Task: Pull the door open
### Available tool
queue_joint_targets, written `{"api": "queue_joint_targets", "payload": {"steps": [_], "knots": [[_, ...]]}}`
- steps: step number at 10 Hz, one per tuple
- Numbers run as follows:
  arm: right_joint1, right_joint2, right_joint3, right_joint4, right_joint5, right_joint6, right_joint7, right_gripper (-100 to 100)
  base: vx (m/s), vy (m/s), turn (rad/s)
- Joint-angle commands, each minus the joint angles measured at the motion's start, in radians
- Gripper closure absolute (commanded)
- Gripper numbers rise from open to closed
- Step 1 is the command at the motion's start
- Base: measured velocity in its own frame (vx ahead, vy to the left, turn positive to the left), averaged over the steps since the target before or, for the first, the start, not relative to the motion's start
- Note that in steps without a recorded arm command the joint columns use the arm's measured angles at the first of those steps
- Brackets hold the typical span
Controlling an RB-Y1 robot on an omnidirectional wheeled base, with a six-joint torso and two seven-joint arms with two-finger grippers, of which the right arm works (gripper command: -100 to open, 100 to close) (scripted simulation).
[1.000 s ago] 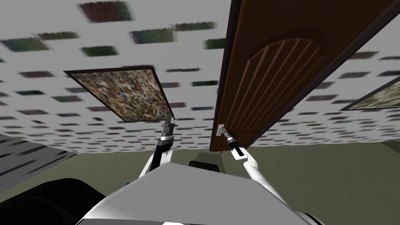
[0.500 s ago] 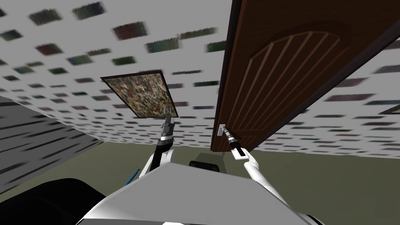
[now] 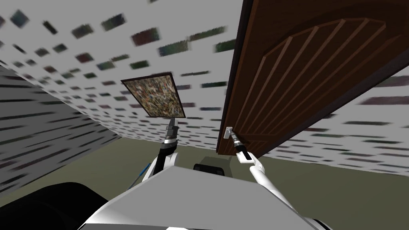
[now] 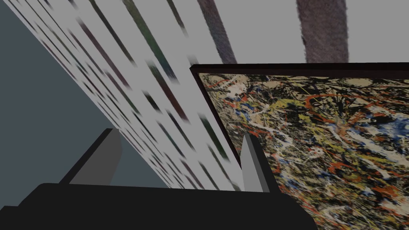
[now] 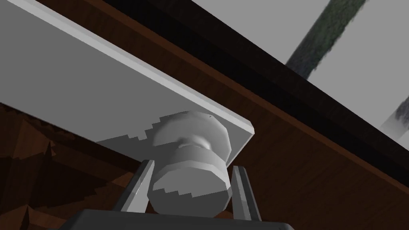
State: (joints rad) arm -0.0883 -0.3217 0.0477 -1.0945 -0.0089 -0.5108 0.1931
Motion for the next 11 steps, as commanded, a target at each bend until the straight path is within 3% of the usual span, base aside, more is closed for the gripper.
{"api": "queue_joint_targets", "payload": {"steps": [1,2,3,5,6,8,9,11], "knots": [[-0.002,0.007,0.008,-0.017,-0.048,-0.005,-0.050,100,-0.053,-0.048,0.199],[-0.002,0.005,0.008,-0.017,-0.080,-0.004,-0.077,100,-0.073,-0.075,0.224],[-0.002,0.005,0.008,-0.017,-0.081,-0.004,-0.086,100,-0.060,-0.055,0.098],[-0.001,0.003,0.008,-0.017,-0.148,-0.002,-0.149,100,-0.065,-0.044,0.130],[-0.001,0.003,0.008,-0.017,-0.148,-0.002,-0.154,100,-0.047,-0.041,0.108],[-0.001,0.000,0.008,-0.017,-0.216,0.001,-0.216,100,-0.055,-0.044,0.132],[-0.001,0.000,0.008,-0.017,-0.216,0.001,-0.224,100,-0.051,-0.039,0.077],[0.000,-0.002,0.009,-0.017,-0.284,0.003,-0.286,100,-0.057,-0.049,0.149]]}}
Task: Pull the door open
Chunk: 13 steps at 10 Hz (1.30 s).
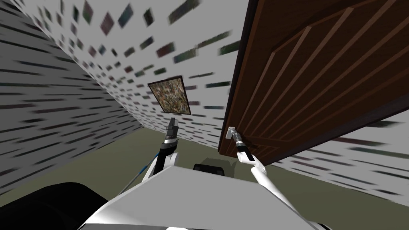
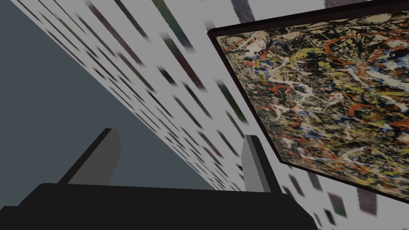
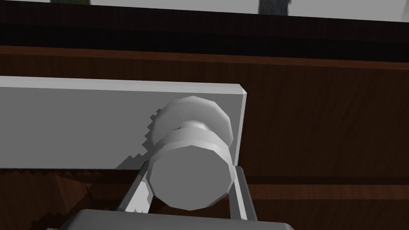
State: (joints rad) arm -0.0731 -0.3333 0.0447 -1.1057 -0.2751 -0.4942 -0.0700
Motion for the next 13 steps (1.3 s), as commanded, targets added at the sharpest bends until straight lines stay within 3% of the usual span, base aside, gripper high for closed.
{"api": "queue_joint_targets", "payload": {"steps": [1,4,5,6,8,10,13], "knots": [[-0.016,0.009,0.012,-0.006,-0.018,-0.013,-0.030,100,-0.050,-0.046,0.100],[-0.015,0.005,0.012,-0.005,-0.118,-0.010,-0.122,100,-0.067,-0.049,0.188],[-0.015,0.005,0.012,-0.005,-0.120,-0.010,-0.133,100,-0.060,-0.043,0.053],[-0.015,0.004,0.012,-0.005,-0.154,-0.008,-0.167,100,-0.055,-0.030,0.091],[-0.015,0.004,0.012,-0.005,-0.154,-0.008,-0.167,100,-0.026,-0.015,0.036],[-0.014,0.001,0.012,-0.005,-0.220,-0.006,-0.227,100,-0.041,-0.034,0.140],[-0.014,0.000,0.012,-0.005,-0.253,-0.005,-0.268,100,-0.053,-0.030,0.092]]}}
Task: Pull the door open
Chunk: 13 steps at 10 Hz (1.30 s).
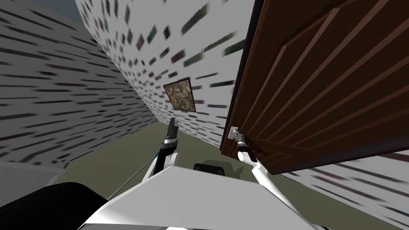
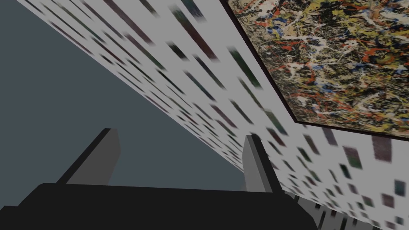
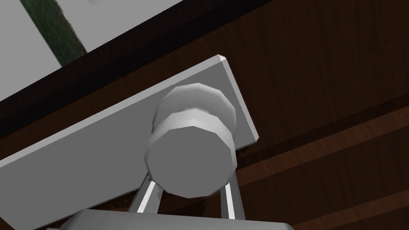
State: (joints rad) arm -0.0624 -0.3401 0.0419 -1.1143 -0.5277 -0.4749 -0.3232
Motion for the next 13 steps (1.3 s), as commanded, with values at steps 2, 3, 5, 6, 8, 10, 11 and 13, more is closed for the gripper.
{"api": "queue_joint_targets", "payload": {"steps": [2,3,5,6,8,10,11,13], "knots": [[-0.024,0.004,0.015,0.004,-0.065,-0.022,-0.074,100,-0.050,-0.040,0.122],[-0.024,0.003,0.015,0.004,-0.096,-0.020,-0.103,100,-0.081,-0.063,0.227],[-0.024,0.002,0.015,0.004,-0.127,-0.019,-0.143,100,-0.056,-0.031,0.110],[-0.023,0.001,0.016,0.005,-0.158,-0.018,-0.169,100,-0.070,-0.034,0.166],[-0.023,0.000,0.016,0.005,-0.187,-0.017,-0.204,100,-0.072,-0.046,0.123],[-0.023,-0.002,0.016,0.005,-0.215,-0.016,-0.233,100,-0.032,-0.012,0.065],[-0.023,-0.003,0.016,0.005,-0.243,-0.015,-0.261,100,-0.061,-0.037,0.123],[-0.023,-0.003,0.016,0.005,-0.243,-0.015,-0.261,100,-0.038,-0.012,0.040]]}}
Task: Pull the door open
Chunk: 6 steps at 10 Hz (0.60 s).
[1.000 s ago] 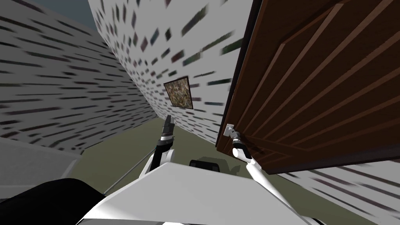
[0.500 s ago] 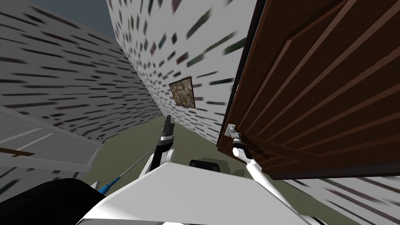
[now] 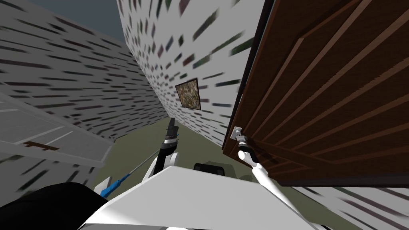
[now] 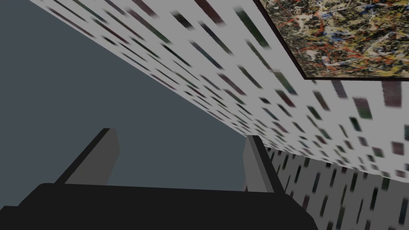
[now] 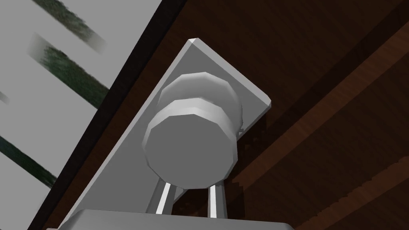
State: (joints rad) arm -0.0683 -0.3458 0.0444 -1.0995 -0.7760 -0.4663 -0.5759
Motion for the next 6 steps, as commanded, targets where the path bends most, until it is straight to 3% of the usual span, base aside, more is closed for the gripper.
{"api": "queue_joint_targets", "payload": {"steps": [1,2,3,5,6], "knots": [[-0.017,0.002,0.013,-0.010,-0.023,-0.022,-0.037,100,-0.034,-0.009,0.085],[-0.017,0.001,0.013,-0.010,-0.050,-0.021,-0.065,100,-0.078,-0.032,0.160],[-0.017,0.001,0.013,-0.010,-0.050,-0.021,-0.065,100,-0.062,-0.035,0.084],[-0.017,0.001,0.013,-0.010,-0.050,-0.021,-0.065,100,-0.009,-0.003,-0.013],[-0.017,0.000,0.013,-0.010,-0.075,-0.021,-0.090,100,-0.027,-0.007,0.085]]}}
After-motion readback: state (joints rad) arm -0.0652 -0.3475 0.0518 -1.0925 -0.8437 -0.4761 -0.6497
